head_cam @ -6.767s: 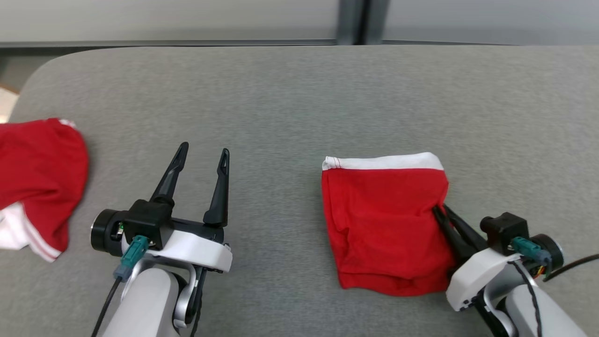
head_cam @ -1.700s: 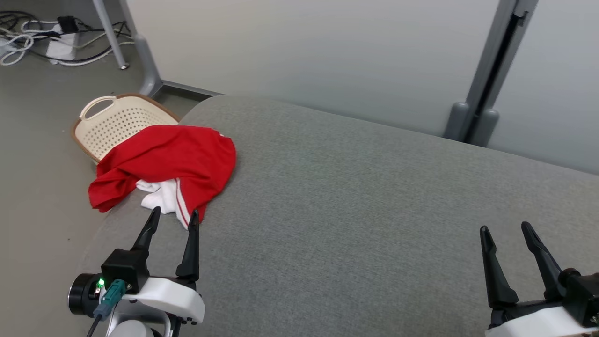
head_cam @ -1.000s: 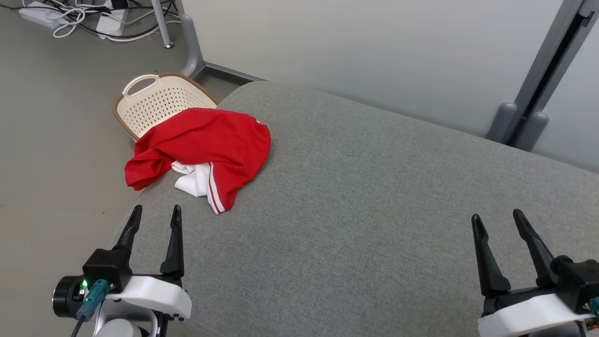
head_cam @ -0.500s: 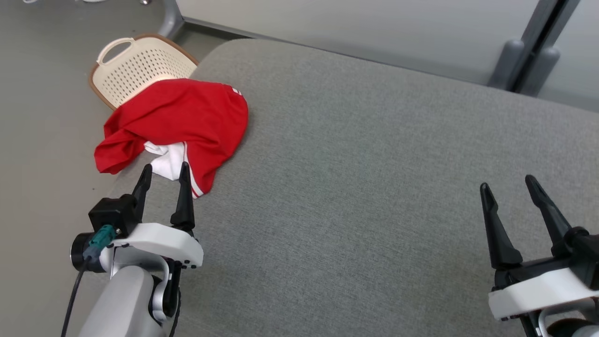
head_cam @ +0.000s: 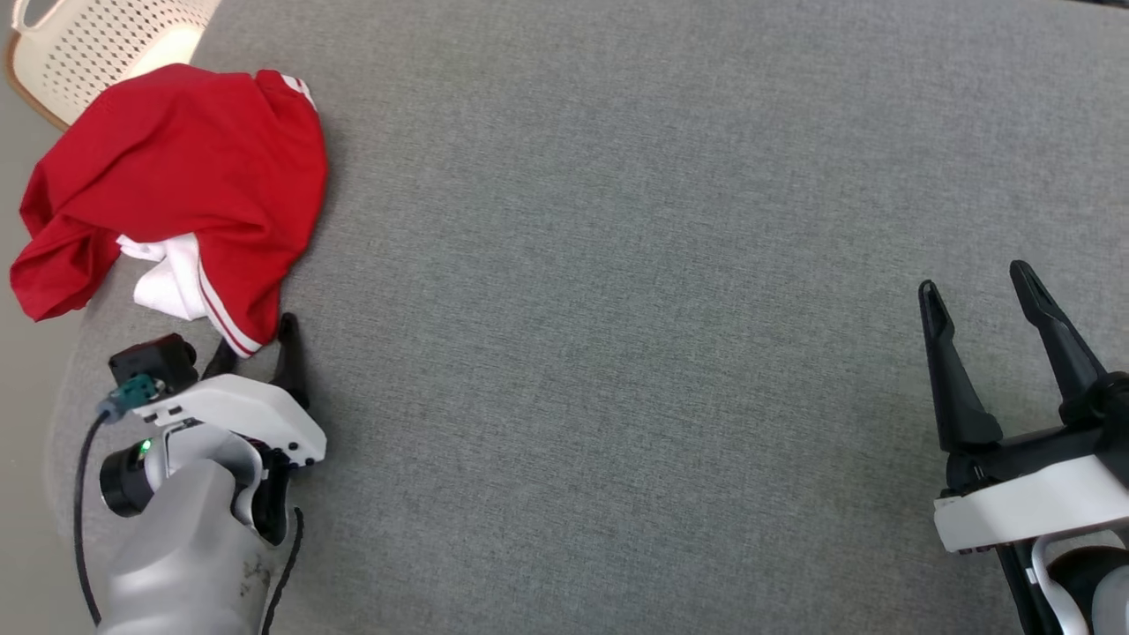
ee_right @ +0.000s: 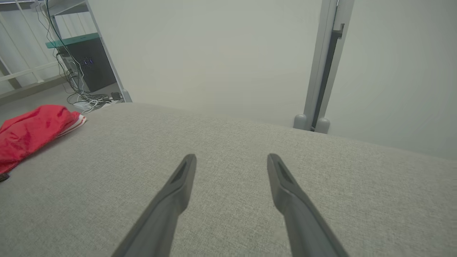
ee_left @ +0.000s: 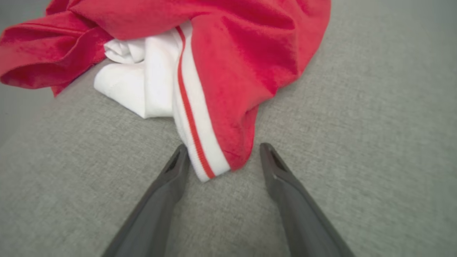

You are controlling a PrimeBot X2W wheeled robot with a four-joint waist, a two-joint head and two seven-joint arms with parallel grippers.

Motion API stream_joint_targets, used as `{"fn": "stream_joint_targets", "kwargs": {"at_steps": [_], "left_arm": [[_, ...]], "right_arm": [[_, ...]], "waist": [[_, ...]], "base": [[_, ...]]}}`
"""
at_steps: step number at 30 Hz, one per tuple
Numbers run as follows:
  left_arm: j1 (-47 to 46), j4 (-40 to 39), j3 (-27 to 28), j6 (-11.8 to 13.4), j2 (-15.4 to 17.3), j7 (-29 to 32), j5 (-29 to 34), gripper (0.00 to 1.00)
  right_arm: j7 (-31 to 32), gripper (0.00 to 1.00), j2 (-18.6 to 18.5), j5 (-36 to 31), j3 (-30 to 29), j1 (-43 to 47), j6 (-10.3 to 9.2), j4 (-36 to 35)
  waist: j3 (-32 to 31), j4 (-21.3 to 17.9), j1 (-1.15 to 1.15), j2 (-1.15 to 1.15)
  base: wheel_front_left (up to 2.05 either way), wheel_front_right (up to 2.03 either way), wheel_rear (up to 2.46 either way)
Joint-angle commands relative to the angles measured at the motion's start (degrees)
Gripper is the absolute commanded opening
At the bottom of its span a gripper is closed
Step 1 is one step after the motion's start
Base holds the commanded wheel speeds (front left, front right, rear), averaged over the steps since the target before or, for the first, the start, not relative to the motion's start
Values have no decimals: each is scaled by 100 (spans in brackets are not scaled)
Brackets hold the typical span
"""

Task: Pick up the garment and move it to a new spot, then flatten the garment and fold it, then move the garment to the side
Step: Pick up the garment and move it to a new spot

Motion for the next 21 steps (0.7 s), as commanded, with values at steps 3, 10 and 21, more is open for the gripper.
{"fn": "stream_joint_targets", "kwargs": {"at_steps": [3, 10, 21], "left_arm": [[-199, 602, 96, -134, 32, 92, -161, 100], [-346, 882, 150, -167, 191, -33, -109, 0], [705, -1727, 880, 188, 535, -65, 751, 0]], "right_arm": [[-53, 100, -4, 42, 6, -112, -2, 54], [-121, 100, 23, 52, -46, -151, -2, 143], [-351, 100, 245, 150, -167, 153, -2, 414]], "waist": [[135, -172, 0, 0], [30, -219, 0, 0], [-879, -218, 0, 0]], "base": [[0, 0, 0], [0, 0, 0], [0, 0, 0]]}}
